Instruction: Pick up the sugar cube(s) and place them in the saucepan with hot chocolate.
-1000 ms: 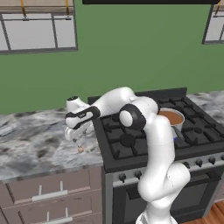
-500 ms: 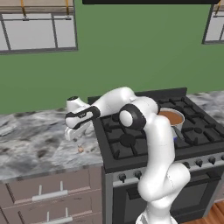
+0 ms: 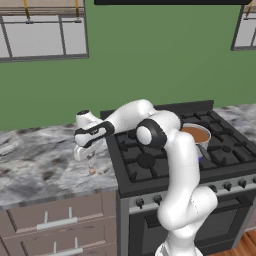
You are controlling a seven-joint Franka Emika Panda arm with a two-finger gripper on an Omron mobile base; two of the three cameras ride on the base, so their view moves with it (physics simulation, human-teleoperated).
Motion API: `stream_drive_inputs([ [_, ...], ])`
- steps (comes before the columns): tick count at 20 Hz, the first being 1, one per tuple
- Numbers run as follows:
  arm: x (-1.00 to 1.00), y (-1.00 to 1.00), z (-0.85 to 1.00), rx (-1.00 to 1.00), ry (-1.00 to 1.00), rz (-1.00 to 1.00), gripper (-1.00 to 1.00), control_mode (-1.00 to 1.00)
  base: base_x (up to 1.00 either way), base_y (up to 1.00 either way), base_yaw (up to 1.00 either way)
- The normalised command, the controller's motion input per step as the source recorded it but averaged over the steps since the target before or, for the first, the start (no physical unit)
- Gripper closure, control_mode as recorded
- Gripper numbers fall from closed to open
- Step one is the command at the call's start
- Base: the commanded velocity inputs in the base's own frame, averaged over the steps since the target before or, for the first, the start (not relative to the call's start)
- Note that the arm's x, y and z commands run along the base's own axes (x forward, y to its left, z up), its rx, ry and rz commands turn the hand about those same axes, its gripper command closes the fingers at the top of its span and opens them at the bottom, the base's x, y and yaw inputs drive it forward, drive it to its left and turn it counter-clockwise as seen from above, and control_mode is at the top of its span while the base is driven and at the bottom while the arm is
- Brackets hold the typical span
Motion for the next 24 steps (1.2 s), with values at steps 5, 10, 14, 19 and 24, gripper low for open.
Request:
stream_drive_inputs([
  [5,0.00,-0.01,0.00,0.00,0.00,0.00,1.00,-1.00,0.00,0.00,0.00],
  [10,-0.05,-0.37,0.09,0.00,-0.08,-0.07,1.00,-1.00,0.00,0.00,0.00],
  [14,-0.12,-0.44,0.74,-0.01,-0.01,-0.19,1.00,-1.00,0.00,0.00,0.00],
  [19,-0.20,-0.59,0.95,-0.02,0.00,-0.24,1.00,-1.00,0.00,0.00,0.00],
  [24,-0.35,-0.71,0.71,0.00,0.00,-0.31,1.00,-1.00,0.00,0.00,0.00],
])
